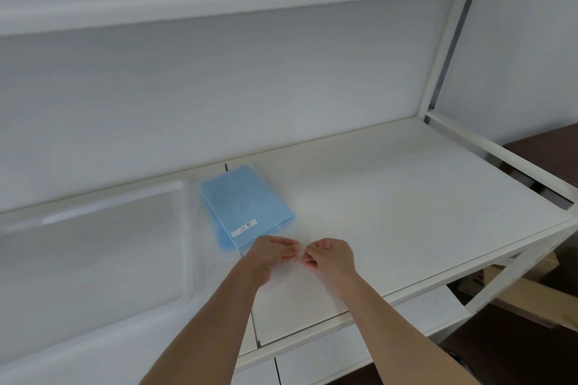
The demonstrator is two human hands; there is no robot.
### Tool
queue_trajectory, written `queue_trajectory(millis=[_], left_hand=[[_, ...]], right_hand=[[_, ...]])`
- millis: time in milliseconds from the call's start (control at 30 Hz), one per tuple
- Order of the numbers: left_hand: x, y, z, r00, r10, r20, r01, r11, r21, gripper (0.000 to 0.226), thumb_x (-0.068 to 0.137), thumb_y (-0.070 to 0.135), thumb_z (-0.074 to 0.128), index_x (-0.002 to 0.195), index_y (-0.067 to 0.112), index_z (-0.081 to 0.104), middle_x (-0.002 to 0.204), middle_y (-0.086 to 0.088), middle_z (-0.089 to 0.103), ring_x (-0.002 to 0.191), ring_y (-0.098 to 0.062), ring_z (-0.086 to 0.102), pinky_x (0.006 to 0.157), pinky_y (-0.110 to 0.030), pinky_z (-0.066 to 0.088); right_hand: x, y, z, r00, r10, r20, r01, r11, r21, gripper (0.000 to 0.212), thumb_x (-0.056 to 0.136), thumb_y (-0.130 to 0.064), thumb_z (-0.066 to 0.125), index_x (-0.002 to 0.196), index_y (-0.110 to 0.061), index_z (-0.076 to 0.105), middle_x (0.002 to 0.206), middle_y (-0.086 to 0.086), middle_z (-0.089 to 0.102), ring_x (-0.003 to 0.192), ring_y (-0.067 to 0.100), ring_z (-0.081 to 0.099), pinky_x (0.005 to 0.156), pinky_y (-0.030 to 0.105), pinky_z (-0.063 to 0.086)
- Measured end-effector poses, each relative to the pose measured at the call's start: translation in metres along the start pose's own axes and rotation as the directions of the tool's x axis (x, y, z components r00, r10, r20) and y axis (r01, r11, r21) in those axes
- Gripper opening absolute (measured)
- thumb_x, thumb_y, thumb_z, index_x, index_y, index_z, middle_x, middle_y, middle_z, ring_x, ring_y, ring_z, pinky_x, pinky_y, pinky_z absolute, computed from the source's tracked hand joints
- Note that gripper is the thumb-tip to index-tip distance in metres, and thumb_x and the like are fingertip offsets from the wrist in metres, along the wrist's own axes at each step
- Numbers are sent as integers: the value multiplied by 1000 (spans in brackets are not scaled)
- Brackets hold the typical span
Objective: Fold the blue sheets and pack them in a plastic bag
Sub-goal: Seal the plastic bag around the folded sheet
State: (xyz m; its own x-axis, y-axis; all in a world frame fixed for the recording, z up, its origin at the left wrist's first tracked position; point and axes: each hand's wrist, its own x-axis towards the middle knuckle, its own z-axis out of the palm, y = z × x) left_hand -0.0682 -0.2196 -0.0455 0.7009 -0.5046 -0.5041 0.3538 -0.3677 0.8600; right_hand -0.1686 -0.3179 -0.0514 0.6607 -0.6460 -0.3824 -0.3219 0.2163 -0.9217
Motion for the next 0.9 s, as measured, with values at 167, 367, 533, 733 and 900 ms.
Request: queue_trajectory(millis=[167, 367, 533, 733, 900], left_hand=[[-1, -2, 0, 999, -4, -43, 1, 997, -81, 12, 78, 1, 73, 90, -2, 72, 79, -17, 71, 70, -23, 66, 63, -25, 56], [-4, 1, -1, 1000, -6, -30, 4, 998, -67, 17, 75, -5, 73, 91, 0, 72, 90, -19, 70, 80, -26, 67, 66, -27, 55], [-11, 2, -9, 997, 76, -1, -74, 966, 246, 16, 68, 6, 81, 84, 7, 76, 87, -8, 72, 84, -14, 65, 68, -15, 46], [-17, -6, -7, 987, 161, 13, -152, 901, 406, 11, 75, 8, 75, 66, 13, 71, 62, 1, 65, 61, -5, 58, 51, -2, 39], [-18, -8, -7, 990, 132, -42, -111, 938, 329, 4, 74, 3, 72, 70, 5, 70, 65, -1, 63, 67, -8, 56, 60, -14, 42]], right_hand=[[0, 3, 1, 998, -9, 55, 7, 999, 38, 16, 81, -11, 65, 65, -8, 66, 61, 6, 66, 59, 14, 61, 56, 19, 47], [-2, 11, 4, 987, -126, 99, 142, 975, -172, 31, 77, -39, 77, 83, -9, 73, 72, 0, 74, 62, 0, 66, 58, 10, 46], [-1, 11, -1, 985, -152, 85, 168, 958, -233, 14, 77, -23, 77, 82, -9, 76, 77, 1, 74, 67, 3, 65, 56, 7, 44], [1, 12, 3, 992, -105, 67, 116, 976, -185, 3, 78, -12, 72, 78, -14, 75, 78, -2, 73, 74, 9, 68, 61, 11, 46], [1, 12, 2, 992, -100, 80, 114, 972, -206, 7, 76, -18, 76, 82, -14, 75, 79, -1, 74, 76, 10, 68, 67, 17, 50]])
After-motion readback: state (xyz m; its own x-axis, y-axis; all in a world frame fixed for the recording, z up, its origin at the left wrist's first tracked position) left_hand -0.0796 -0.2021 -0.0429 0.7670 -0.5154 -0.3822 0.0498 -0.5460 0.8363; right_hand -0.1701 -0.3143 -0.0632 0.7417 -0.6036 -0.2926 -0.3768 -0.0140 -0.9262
